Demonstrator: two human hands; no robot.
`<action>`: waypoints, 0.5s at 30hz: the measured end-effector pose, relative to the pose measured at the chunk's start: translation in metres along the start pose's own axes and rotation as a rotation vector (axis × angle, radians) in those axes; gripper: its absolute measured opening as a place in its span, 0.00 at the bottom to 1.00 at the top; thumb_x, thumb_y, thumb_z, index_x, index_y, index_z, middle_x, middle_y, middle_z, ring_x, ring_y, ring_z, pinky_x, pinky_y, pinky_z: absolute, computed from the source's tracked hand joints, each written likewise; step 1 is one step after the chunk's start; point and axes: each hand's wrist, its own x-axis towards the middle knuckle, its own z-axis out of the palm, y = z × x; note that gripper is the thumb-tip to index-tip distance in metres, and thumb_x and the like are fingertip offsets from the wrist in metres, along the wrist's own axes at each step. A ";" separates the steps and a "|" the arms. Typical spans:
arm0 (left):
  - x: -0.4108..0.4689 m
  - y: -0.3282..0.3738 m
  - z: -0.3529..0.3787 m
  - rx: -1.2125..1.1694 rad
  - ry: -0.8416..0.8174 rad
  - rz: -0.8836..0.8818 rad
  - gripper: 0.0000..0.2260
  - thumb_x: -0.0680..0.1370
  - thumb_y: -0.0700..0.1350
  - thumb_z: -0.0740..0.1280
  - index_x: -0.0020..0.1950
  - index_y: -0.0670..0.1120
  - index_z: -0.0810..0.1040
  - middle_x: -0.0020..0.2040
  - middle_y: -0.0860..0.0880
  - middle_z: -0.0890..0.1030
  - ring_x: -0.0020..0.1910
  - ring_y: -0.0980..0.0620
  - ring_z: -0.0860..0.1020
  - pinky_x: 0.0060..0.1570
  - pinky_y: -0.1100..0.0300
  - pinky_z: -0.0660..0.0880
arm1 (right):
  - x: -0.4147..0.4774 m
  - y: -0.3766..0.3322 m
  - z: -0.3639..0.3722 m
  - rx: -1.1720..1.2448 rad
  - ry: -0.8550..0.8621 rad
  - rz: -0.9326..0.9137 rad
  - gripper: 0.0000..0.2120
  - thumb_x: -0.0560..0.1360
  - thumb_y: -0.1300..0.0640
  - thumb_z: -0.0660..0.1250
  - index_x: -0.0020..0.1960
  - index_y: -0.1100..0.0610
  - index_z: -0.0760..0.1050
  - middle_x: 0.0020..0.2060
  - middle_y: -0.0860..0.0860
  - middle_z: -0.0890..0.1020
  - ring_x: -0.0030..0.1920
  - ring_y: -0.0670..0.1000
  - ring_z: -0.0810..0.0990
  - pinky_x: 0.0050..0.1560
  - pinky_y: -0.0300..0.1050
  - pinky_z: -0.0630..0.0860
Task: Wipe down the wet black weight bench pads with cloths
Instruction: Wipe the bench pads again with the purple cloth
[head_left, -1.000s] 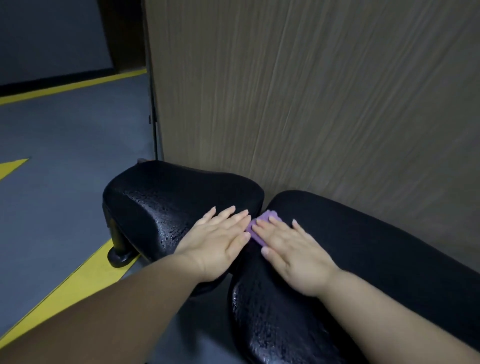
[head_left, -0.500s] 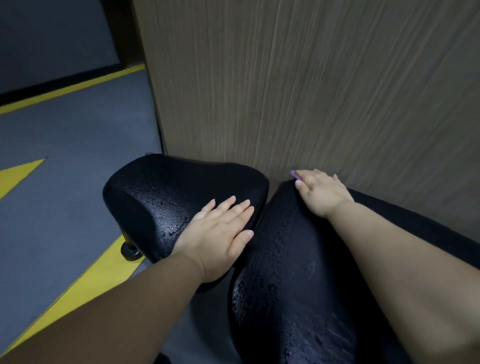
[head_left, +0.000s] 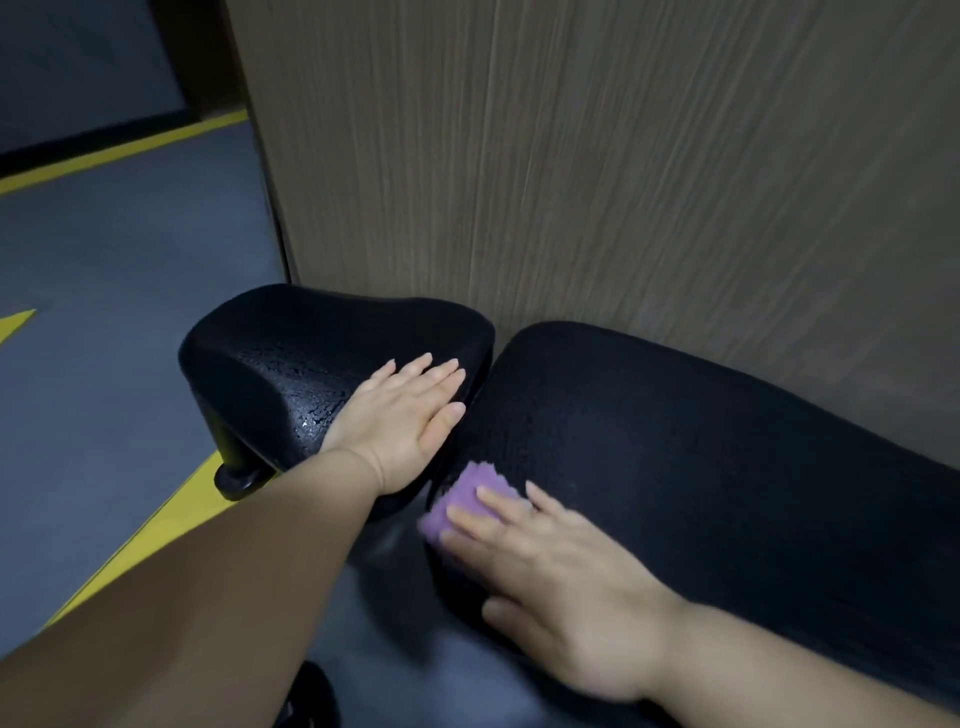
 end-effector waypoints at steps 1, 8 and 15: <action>0.000 0.000 0.000 -0.001 0.001 -0.001 0.40 0.71 0.63 0.29 0.79 0.54 0.55 0.79 0.60 0.54 0.78 0.58 0.48 0.75 0.58 0.42 | -0.010 -0.004 0.003 -0.052 0.025 -0.033 0.28 0.77 0.42 0.51 0.77 0.46 0.57 0.76 0.44 0.60 0.77 0.49 0.52 0.76 0.53 0.44; 0.000 0.001 0.000 -0.007 0.005 -0.003 0.40 0.71 0.63 0.30 0.79 0.54 0.56 0.78 0.59 0.55 0.78 0.58 0.49 0.75 0.57 0.43 | -0.016 0.003 0.008 -0.022 0.049 -0.083 0.26 0.79 0.41 0.53 0.76 0.44 0.58 0.76 0.42 0.60 0.77 0.47 0.52 0.72 0.60 0.47; 0.001 0.000 0.003 -0.002 0.012 -0.003 0.38 0.72 0.63 0.31 0.79 0.55 0.56 0.78 0.59 0.55 0.78 0.58 0.49 0.75 0.57 0.42 | 0.022 0.065 -0.012 -0.078 0.041 0.230 0.35 0.74 0.32 0.33 0.78 0.44 0.44 0.77 0.42 0.48 0.76 0.44 0.40 0.74 0.52 0.37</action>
